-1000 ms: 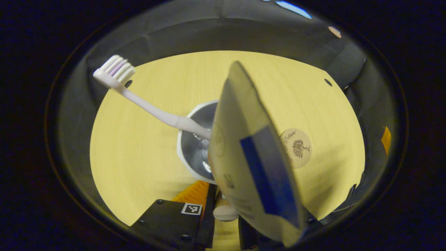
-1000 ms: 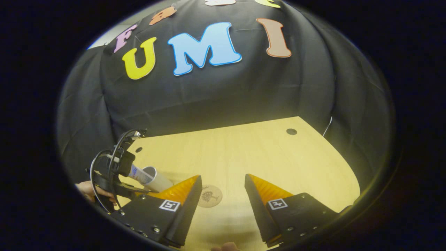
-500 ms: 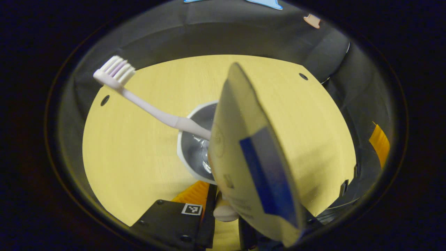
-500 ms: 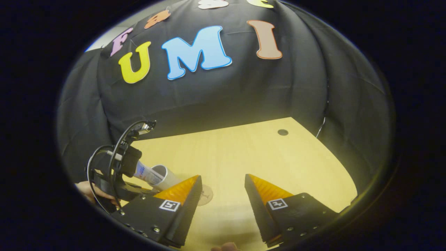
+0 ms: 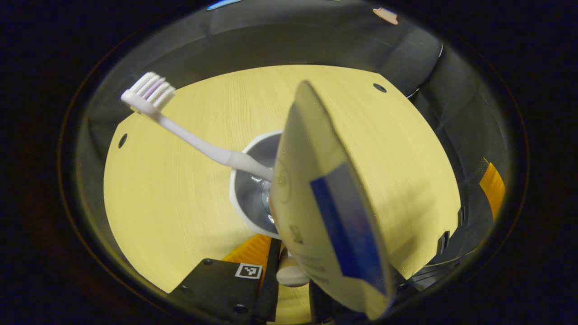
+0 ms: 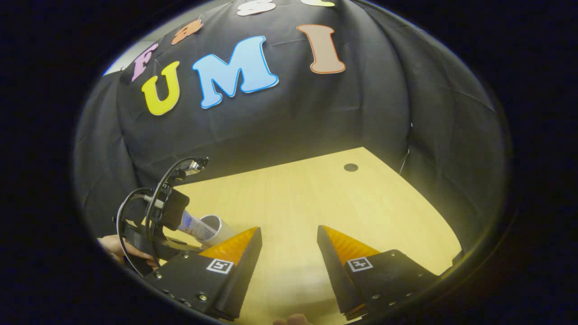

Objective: Put the toothbrush and toothpaste on the desktop into the cup, then pick up the cup and place it on the coaster on the desktop.

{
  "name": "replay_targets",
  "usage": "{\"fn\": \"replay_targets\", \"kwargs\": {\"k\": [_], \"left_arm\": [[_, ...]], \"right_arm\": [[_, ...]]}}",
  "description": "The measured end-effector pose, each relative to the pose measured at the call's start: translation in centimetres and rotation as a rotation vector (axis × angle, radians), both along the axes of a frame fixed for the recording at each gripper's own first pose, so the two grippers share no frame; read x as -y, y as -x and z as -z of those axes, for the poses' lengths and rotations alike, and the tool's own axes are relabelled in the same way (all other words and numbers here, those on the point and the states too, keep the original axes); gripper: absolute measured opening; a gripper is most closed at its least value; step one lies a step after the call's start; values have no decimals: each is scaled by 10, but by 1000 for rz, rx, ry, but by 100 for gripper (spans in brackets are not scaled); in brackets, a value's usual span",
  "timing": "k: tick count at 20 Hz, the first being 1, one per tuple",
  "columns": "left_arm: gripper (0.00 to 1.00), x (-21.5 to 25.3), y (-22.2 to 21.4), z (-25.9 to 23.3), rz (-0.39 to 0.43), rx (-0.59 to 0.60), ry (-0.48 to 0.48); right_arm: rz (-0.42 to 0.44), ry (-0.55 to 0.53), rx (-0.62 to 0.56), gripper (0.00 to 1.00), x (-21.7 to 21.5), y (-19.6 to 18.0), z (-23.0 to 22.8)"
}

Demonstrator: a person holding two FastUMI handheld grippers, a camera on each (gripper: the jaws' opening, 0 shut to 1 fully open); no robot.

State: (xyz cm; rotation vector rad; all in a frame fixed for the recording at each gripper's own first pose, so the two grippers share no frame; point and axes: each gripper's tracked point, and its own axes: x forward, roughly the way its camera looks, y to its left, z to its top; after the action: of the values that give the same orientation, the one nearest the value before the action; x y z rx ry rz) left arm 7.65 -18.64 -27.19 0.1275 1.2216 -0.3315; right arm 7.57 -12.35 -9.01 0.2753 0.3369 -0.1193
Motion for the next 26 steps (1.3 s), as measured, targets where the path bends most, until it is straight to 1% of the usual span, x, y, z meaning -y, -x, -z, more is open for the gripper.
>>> {"fn": "replay_targets", "kwargs": {"k": [7, 11, 13, 18, 21, 23, 26], "left_arm": [[29, 15, 1, 10, 6, -20, -32], [29, 14, 4, 19, -8, -33, -56], [30, 13, 2, 21, 0, -25, -67], [29, 14, 3, 20, -5, -22, -64], [31, 14, 2, 20, -19, -15, -44], [45, 17, 3, 17, -19, -5, -20], [65, 18, 4, 4, -34, 46, 16]], "right_arm": [[7, -17, 1, 76, 16, 2, 2], [5, -19, -5, 76, 21, 3, 4], [4, -25, -7, 76, 22, 4, 6], [-15, -28, -8, 76, 18, 5, 5], [-27, -15, -5, 76, 15, 7, 4], [-34, -2, -3, 76, 13, 9, 2], [-45, 23, 6, 76, 10, 14, -3]]}}
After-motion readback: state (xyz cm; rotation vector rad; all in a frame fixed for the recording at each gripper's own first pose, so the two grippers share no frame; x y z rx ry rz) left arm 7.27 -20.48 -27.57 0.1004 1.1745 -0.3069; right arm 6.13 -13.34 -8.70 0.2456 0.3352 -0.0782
